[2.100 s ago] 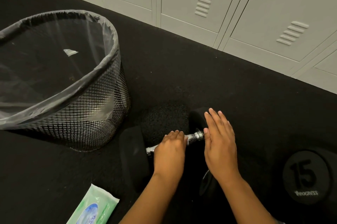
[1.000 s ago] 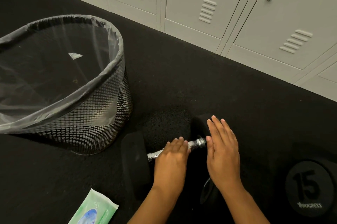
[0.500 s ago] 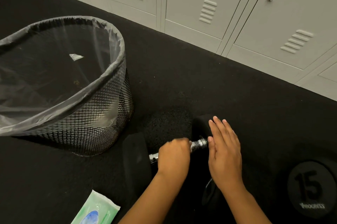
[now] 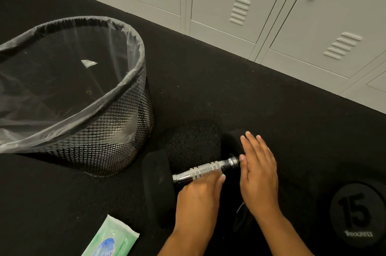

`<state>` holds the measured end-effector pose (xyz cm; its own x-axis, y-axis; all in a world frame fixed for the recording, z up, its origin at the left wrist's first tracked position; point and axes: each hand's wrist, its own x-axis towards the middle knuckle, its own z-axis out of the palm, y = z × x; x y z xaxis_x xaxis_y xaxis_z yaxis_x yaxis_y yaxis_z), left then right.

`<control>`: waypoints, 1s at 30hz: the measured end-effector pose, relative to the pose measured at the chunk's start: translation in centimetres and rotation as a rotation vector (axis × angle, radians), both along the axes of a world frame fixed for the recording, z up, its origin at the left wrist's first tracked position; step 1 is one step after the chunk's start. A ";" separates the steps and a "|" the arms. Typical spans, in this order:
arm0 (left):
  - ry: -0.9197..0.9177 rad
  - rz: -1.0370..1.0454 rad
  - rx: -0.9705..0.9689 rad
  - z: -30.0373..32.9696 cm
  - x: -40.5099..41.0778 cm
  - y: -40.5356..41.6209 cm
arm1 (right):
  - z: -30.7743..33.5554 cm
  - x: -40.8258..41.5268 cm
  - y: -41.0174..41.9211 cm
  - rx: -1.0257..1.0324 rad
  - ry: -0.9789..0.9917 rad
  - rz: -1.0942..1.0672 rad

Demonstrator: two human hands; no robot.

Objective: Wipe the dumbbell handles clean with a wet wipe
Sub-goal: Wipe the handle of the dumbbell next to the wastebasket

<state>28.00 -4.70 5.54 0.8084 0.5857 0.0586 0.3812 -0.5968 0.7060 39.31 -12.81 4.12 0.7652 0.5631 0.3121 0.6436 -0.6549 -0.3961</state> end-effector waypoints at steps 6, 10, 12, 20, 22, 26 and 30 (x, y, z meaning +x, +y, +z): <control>-0.139 0.734 -1.445 -0.7 0.1 -2.1 | 0.1 0.0 0.0 0.010 -0.007 0.000; -0.391 1.097 -1.888 -1.2 1.8 -1.5 | 0.0 0.0 0.0 0.024 -0.007 0.009; -0.514 1.108 -1.930 -2.0 2.8 -0.9 | 0.0 0.0 0.0 0.018 -0.004 0.005; -0.745 1.143 -1.904 -3.1 4.0 -1.3 | 0.0 -0.1 0.0 0.028 -0.012 0.003; -0.681 1.111 -1.882 -3.2 3.4 -2.0 | 0.0 -0.1 0.0 0.035 -0.011 0.001; -0.696 1.096 -1.932 -3.2 3.8 -1.3 | 0.0 -0.1 0.1 0.042 -0.012 -0.001; -0.769 1.056 -1.936 -3.4 4.4 -1.1 | 0.0 -0.1 0.0 0.037 -0.010 0.001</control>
